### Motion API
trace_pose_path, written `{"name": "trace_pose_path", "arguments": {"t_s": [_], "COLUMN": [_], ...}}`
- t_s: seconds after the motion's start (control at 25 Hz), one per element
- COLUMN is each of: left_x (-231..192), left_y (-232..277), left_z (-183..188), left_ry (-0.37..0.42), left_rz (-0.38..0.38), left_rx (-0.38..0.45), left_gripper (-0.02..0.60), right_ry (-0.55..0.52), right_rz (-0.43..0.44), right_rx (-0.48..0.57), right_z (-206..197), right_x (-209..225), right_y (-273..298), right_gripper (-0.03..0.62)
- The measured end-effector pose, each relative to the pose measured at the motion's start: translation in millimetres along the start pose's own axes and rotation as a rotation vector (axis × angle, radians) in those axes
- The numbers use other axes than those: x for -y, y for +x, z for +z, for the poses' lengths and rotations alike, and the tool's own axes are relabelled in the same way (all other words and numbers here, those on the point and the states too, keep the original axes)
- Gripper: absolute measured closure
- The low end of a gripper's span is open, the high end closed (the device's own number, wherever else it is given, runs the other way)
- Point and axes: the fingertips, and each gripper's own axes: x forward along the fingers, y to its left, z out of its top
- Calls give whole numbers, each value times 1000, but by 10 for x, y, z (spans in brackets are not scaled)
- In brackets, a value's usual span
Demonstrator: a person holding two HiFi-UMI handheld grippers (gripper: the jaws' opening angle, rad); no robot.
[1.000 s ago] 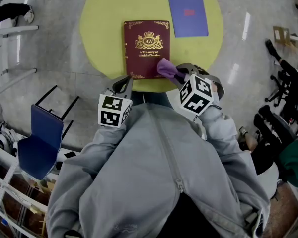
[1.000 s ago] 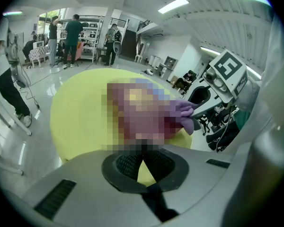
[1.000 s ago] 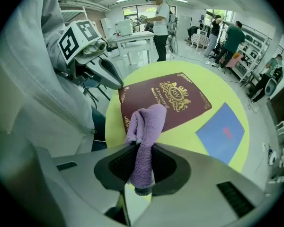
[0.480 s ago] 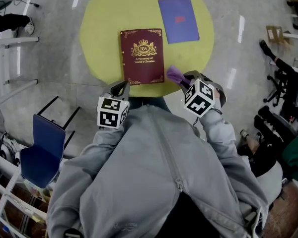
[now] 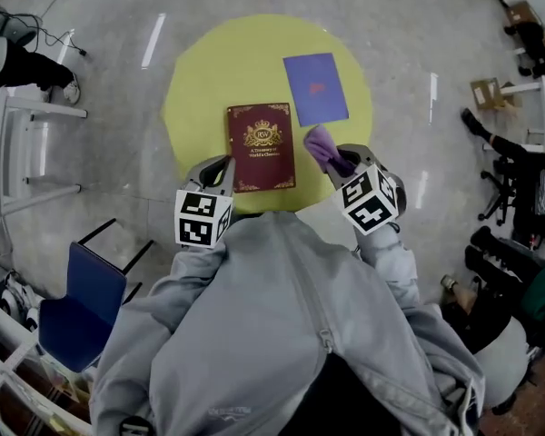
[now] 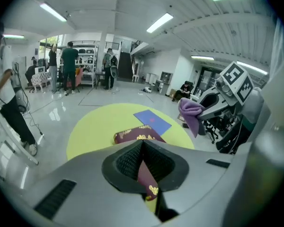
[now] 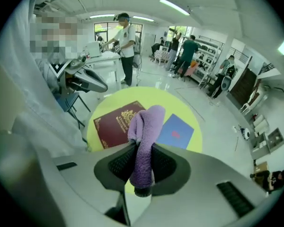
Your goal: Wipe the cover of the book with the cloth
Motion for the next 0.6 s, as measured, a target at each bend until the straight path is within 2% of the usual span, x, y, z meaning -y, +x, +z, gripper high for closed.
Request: {"name": "trace_pose_path", "arguments": {"t_s": [0.16,0.4,0.6], "left_x": [-3,96,168], "left_y": [-275,-726,-1090], "left_z": [624,1538,2123], "left_ry": [62,114,155], "left_rz": [32,65,114], "left_rx": [139,366,528], "left_gripper": [563,563,563], "right_ry": [35,82,118], "right_rz": [-110,-247,-343], "right_rx": [184,483,698], "right_z": [534,1314,1801], "right_x": [234,489,595], "right_y": [-405,-1084,-1621], "right_gripper": [507,507,507]}}
